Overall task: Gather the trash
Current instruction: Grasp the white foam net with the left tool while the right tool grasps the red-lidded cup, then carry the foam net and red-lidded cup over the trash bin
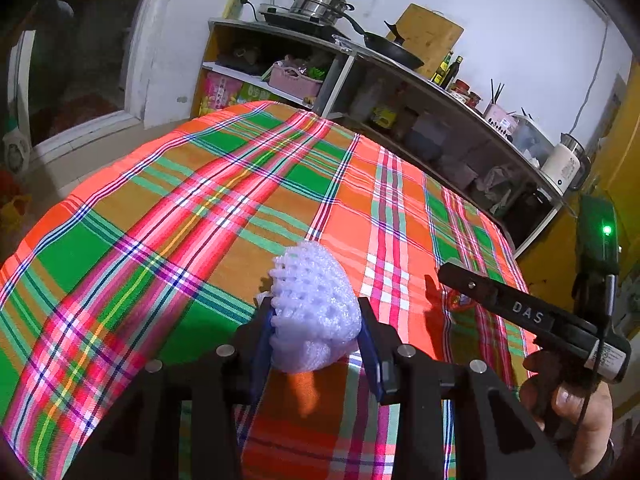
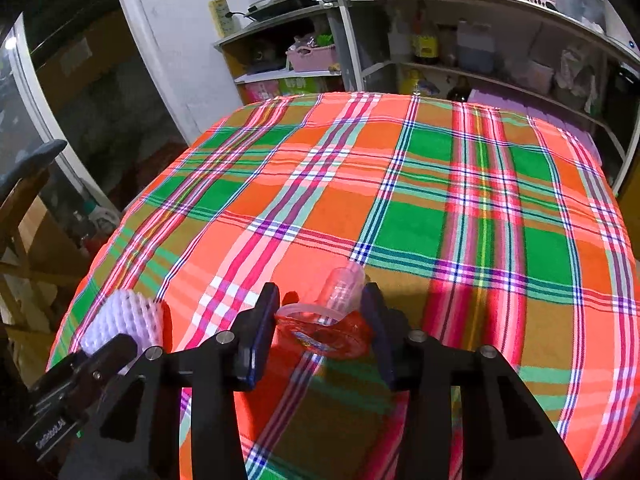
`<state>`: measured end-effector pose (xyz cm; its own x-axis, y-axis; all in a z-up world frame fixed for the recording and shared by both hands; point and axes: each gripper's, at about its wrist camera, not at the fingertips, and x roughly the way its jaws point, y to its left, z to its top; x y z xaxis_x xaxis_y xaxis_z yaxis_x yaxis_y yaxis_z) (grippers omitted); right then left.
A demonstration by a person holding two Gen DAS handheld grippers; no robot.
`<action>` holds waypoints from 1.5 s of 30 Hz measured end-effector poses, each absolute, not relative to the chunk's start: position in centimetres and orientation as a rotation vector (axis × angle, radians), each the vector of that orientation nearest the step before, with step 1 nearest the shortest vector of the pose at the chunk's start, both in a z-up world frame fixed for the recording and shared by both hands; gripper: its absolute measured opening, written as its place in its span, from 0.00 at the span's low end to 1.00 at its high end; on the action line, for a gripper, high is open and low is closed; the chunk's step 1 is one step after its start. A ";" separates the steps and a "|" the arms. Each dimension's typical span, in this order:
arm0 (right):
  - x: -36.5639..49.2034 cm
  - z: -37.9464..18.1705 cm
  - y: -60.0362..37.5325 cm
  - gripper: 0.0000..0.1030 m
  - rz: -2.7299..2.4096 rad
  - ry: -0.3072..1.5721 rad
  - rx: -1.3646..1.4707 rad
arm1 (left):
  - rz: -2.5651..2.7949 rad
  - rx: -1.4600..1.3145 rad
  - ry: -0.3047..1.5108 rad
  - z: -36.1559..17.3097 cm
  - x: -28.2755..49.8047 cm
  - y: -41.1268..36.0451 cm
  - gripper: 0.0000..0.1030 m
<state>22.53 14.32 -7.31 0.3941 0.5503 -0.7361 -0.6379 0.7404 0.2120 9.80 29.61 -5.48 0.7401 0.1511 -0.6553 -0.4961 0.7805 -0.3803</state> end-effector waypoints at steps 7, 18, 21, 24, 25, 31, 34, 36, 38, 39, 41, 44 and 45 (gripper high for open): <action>20.6 -6.5 11.9 0.42 0.762 0.870 -0.097 | 0.367 -0.538 0.650 -5.0 9.4 28.1 0.36; 16.6 -5.2 5.4 0.42 0.733 0.847 -0.064 | 0.283 -0.471 0.669 -3.5 8.4 22.7 0.34; 15.6 -4.8 3.2 0.42 0.722 0.838 -0.053 | 0.251 -0.447 0.672 -2.9 8.2 20.7 0.34; 14.7 -4.3 1.1 0.42 0.704 0.823 -0.046 | 0.220 -0.422 0.676 -2.3 8.2 18.7 0.34; 14.4 -4.1 0.5 0.42 0.698 0.818 -0.044 | 0.206 -0.413 0.677 -2.1 8.3 17.9 0.34; 13.1 -3.3 -3.6 0.42 0.654 0.794 -0.014 | 0.135 -0.365 0.681 -1.0 8.7 13.7 0.34; 12.6 -2.9 -5.5 0.42 0.632 0.783 -0.001 | 0.099 -0.340 0.682 -0.4 8.6 11.6 0.34; 12.2 -2.8 -7.0 0.42 0.615 0.778 0.013 | 0.073 -0.322 0.682 -0.1 8.7 10.3 0.34; 12.1 -2.7 -8.4 0.42 0.598 0.776 0.026 | 0.050 -0.310 0.682 0.3 8.8 9.1 0.34; 11.9 -2.8 -9.1 0.42 0.590 0.775 0.032 | 0.035 -0.299 0.682 0.5 8.9 8.2 0.34; 11.8 -2.8 -10.1 0.42 0.577 0.773 0.042 | 0.017 -0.286 0.683 0.6 9.1 7.1 0.34; 11.7 -2.7 -12.1 0.42 0.552 0.768 0.059 | -0.019 -0.263 0.691 0.9 9.5 5.1 0.34; 11.8 -2.6 -12.6 0.42 0.545 0.765 0.065 | -0.031 -0.256 0.693 1.0 9.7 4.4 0.34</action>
